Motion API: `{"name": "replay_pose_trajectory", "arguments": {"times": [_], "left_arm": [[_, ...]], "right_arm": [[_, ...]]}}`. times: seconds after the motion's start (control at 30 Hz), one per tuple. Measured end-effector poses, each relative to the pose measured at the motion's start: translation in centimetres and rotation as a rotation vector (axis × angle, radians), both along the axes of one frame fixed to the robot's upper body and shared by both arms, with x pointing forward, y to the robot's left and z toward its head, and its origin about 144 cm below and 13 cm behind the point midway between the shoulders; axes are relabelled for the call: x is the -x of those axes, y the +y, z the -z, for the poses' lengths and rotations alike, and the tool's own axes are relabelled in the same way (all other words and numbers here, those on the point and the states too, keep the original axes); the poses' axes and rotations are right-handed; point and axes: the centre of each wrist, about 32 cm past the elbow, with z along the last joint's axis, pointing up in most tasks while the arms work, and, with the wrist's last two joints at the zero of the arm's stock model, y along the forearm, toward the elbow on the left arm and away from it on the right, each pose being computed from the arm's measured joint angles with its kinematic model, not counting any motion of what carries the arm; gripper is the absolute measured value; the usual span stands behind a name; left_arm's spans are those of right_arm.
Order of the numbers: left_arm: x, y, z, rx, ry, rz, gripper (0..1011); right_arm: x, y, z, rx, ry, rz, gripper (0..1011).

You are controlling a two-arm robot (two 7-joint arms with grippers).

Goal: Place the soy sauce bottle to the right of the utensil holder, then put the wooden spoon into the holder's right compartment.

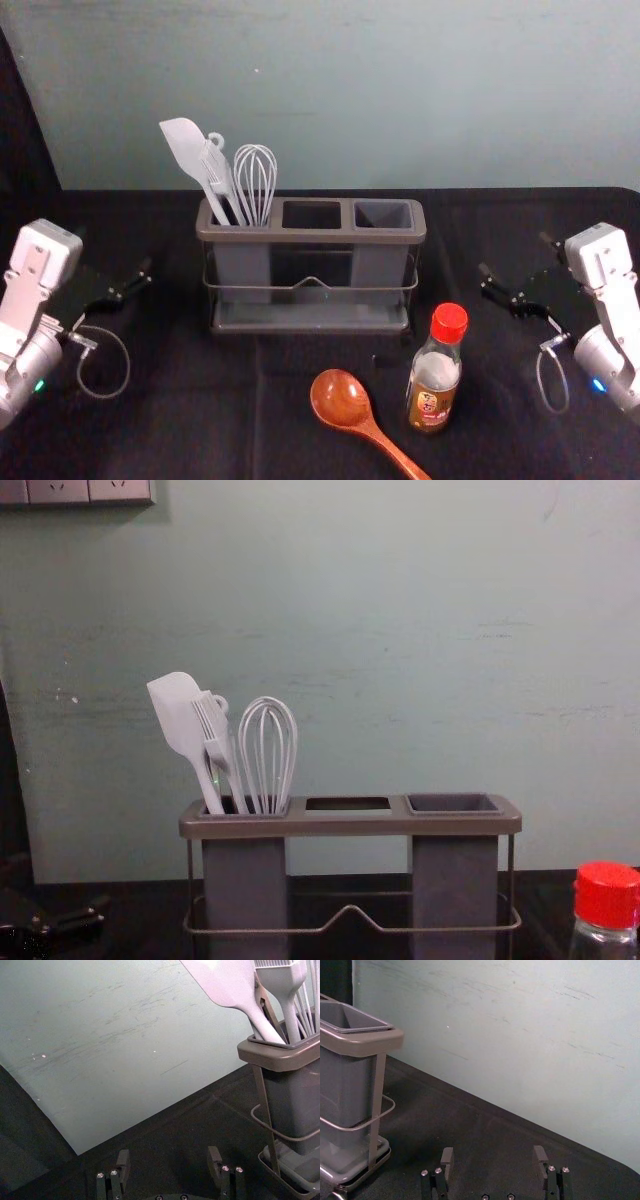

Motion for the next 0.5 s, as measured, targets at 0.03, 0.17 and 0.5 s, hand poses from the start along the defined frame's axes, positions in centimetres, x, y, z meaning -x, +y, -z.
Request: {"name": "replay_pose_trajectory", "arguments": {"times": [0.03, 0.17, 0.5], "left_arm": [[0.00, 0.00, 0.00, 0.000, 0.000, 0.000, 1011], [0.00, 0.00, 0.00, 0.000, 0.000, 0.000, 1011], [0.00, 0.00, 0.00, 0.000, 0.000, 0.000, 1012]], "right_arm": [[0.00, 0.00, 0.00, 0.000, 0.000, 0.000, 1002], [0.00, 0.00, 0.00, 0.000, 0.000, 0.000, 1002], [0.17, 0.09, -0.04, 0.005, -0.004, -0.002, 1003]]}}
